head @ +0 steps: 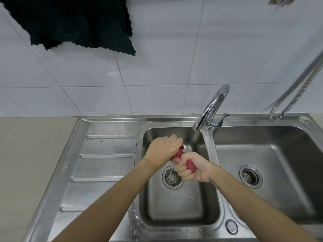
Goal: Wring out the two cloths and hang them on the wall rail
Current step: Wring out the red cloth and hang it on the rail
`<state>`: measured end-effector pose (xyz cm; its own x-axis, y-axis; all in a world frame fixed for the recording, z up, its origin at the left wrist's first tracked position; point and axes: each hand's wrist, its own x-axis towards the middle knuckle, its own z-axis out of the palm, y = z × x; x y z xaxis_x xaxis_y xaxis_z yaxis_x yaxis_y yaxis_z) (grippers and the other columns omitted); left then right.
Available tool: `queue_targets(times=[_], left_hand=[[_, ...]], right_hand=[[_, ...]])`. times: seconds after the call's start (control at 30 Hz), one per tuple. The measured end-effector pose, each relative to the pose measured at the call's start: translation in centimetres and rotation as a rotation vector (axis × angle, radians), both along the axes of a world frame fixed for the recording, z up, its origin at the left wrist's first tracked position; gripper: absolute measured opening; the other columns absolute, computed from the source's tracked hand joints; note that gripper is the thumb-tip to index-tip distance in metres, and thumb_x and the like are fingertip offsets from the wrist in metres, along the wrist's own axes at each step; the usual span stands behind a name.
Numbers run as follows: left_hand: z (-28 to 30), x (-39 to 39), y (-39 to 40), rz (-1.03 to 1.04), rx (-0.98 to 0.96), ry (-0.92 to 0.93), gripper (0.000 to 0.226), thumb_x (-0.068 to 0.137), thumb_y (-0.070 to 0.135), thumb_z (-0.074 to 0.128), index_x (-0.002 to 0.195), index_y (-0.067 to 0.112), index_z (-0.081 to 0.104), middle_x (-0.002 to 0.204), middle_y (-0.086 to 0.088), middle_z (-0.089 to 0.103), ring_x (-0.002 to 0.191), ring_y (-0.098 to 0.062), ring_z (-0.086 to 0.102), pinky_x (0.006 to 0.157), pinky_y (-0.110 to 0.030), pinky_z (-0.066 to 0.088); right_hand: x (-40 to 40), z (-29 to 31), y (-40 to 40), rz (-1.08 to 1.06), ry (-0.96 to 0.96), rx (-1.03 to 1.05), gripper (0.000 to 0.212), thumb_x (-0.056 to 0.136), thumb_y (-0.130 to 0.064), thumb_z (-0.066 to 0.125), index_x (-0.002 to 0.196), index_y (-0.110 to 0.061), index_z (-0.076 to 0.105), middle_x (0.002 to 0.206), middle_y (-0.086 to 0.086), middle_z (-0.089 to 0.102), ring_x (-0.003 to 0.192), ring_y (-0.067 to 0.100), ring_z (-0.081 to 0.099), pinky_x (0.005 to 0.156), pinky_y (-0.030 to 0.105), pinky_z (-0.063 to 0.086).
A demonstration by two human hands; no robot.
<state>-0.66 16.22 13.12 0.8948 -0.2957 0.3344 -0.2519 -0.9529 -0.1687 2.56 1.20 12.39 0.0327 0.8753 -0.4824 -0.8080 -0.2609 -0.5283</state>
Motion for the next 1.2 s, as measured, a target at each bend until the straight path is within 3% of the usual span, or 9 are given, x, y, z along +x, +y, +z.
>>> queue_targets(times=[0.17, 0.3, 0.4, 0.53, 0.6, 0.7, 0.87, 1.03, 1.2], left_hand=[[0.7, -0.3, 0.1, 0.025, -0.009, 0.106, 0.022, 0.078, 0.02, 0.074, 0.082, 0.015, 0.053, 0.071, -0.002, 0.057, 0.053, -0.022, 0.061, 0.04, -0.027, 0.029], [2.9, -0.2, 1.4, 0.165, -0.208, 0.39, 0.02, 0.087, 0.024, 0.056, 0.101, 0.012, 0.048, 0.098, -0.01, 0.065, 0.089, -0.035, 0.065, 0.069, -0.042, 0.052], [5.0, -0.4, 2.0, 0.195, -0.272, 0.815, 0.033, 0.076, 0.03, 0.069, 0.097, 0.017, 0.047, 0.091, -0.01, 0.069, 0.079, -0.027, 0.065, 0.069, -0.034, 0.054], [6.1, -2.0, 3.1, 0.151, -0.565, 1.301, 0.029, 0.072, 0.041, 0.077, 0.09, 0.029, 0.058, 0.089, -0.011, 0.069, 0.075, -0.022, 0.063, 0.069, -0.037, 0.055], [6.0, -3.1, 3.6, 0.143, -0.693, 1.266, 0.026, 0.072, 0.05, 0.074, 0.093, 0.04, 0.061, 0.1, -0.002, 0.072, 0.093, -0.022, 0.067, 0.09, -0.045, 0.053], [6.4, -4.6, 3.3, 0.164, -0.777, 1.066, 0.048, 0.08, 0.044, 0.065, 0.12, 0.019, 0.056, 0.123, -0.006, 0.063, 0.114, -0.024, 0.058, 0.104, -0.044, 0.044], [7.0, -6.3, 0.9, 0.08, -1.123, 0.8, 0.041, 0.089, 0.018, 0.067, 0.126, 0.006, 0.054, 0.124, -0.006, 0.063, 0.112, -0.014, 0.059, 0.086, -0.005, 0.044], [6.7, -6.6, -0.9, 0.103, -1.337, 0.544, 0.043, 0.082, 0.027, 0.072, 0.119, 0.012, 0.056, 0.111, -0.007, 0.07, 0.103, -0.021, 0.067, 0.096, -0.035, 0.051], [8.5, -7.0, -0.7, 0.021, -1.484, 0.612, 0.034, 0.093, 0.025, 0.062, 0.124, 0.013, 0.059, 0.115, -0.007, 0.071, 0.105, -0.019, 0.068, 0.095, -0.032, 0.053]], right_hand=[[0.0, 1.7, -0.8, 0.046, -0.375, -0.128, 0.023, 0.087, -0.026, 0.056, 0.07, -0.016, 0.043, 0.052, -0.005, 0.035, 0.037, 0.005, 0.026, 0.039, 0.019, 0.016], [-0.2, 3.7, -1.2, -0.134, -0.757, -0.298, 0.033, 0.097, -0.042, 0.045, 0.113, -0.015, 0.057, 0.084, 0.002, 0.063, 0.064, 0.011, 0.055, 0.058, 0.022, 0.044], [-0.6, 4.1, -1.2, -0.292, -1.271, -0.354, 0.019, 0.095, -0.021, 0.055, 0.108, -0.012, 0.065, 0.1, 0.003, 0.065, 0.095, 0.018, 0.061, 0.091, 0.031, 0.05], [-1.6, 4.5, -1.4, -0.452, -1.332, -0.315, 0.012, 0.09, -0.019, 0.062, 0.087, -0.03, 0.067, 0.09, -0.004, 0.069, 0.091, 0.018, 0.065, 0.09, 0.044, 0.052], [-1.9, 5.2, -1.3, -0.507, -1.35, -0.273, 0.011, 0.088, -0.025, 0.064, 0.082, -0.034, 0.066, 0.081, -0.007, 0.068, 0.084, 0.019, 0.065, 0.083, 0.045, 0.053], [-2.4, 6.9, -1.0, -0.534, -1.366, -0.266, 0.008, 0.085, -0.032, 0.066, 0.09, -0.026, 0.068, 0.083, -0.005, 0.069, 0.085, 0.02, 0.067, 0.084, 0.044, 0.054], [-2.4, 9.4, -0.7, -0.565, -1.37, -0.184, 0.003, 0.086, -0.018, 0.068, 0.087, -0.02, 0.068, 0.075, -0.013, 0.067, 0.074, 0.006, 0.06, 0.075, 0.029, 0.047], [-2.6, 12.8, -0.4, -0.526, -1.51, -0.123, 0.008, 0.086, -0.021, 0.068, 0.08, -0.015, 0.067, 0.073, -0.001, 0.066, 0.071, 0.017, 0.061, 0.071, 0.034, 0.047], [-1.8, 14.9, -1.7, -0.622, -1.565, -0.157, 0.011, 0.086, -0.02, 0.067, 0.076, -0.022, 0.066, 0.078, 0.005, 0.068, 0.076, 0.019, 0.064, 0.073, 0.035, 0.05]])
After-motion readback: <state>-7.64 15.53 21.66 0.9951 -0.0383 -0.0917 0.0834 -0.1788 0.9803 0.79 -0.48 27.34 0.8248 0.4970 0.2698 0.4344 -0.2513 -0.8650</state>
